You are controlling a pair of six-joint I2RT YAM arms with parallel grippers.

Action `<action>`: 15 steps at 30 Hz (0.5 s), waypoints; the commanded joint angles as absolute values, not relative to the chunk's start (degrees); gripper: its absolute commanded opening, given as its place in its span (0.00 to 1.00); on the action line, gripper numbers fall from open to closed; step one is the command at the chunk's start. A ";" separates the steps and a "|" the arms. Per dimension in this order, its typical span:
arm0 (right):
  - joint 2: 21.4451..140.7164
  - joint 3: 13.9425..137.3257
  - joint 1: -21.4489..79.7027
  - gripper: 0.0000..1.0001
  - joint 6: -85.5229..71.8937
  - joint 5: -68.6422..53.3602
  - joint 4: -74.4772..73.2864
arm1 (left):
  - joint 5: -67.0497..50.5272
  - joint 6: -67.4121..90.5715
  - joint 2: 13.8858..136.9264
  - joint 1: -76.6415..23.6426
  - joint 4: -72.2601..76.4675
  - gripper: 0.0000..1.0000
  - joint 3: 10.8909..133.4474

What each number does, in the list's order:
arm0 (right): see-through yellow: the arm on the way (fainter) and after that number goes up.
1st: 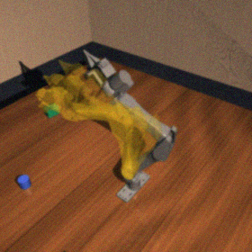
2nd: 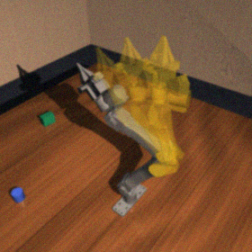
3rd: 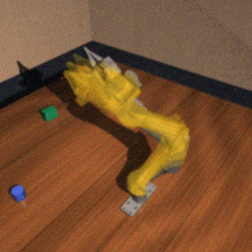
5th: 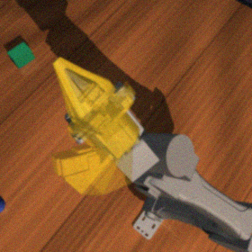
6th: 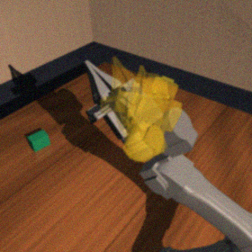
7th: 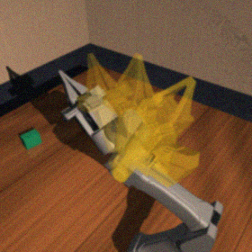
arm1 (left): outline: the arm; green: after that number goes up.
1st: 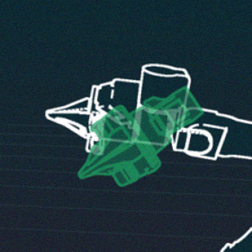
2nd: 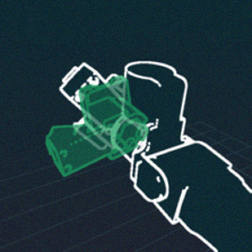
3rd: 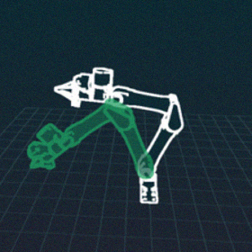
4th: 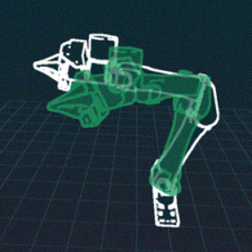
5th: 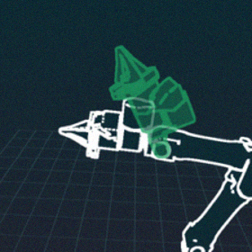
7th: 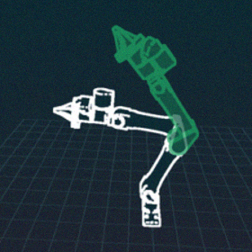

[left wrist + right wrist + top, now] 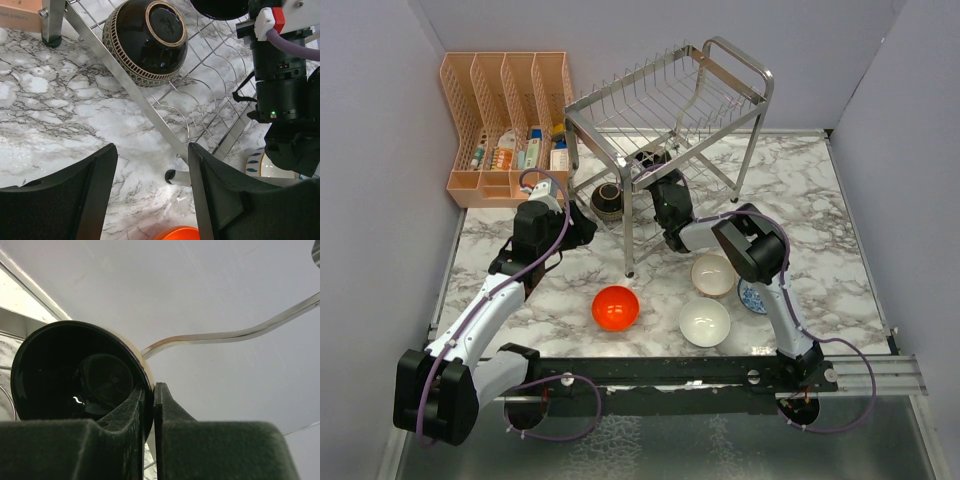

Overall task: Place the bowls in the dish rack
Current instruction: Adjust the bowl in the dish rack.

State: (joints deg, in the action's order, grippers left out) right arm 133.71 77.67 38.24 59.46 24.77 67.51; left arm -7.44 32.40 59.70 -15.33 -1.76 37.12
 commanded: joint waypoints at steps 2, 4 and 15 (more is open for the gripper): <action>132.15 76.43 39.44 0.14 58.81 22.79 67.80 | -7.55 31.88 59.87 -15.07 0.00 0.61 38.21; 131.84 76.49 39.61 0.18 58.80 22.52 67.22 | -7.64 31.96 59.86 -15.07 0.06 0.61 38.06; 131.43 79.67 41.43 0.31 57.11 23.51 60.63 | -7.65 31.92 59.76 -15.11 0.14 0.61 38.15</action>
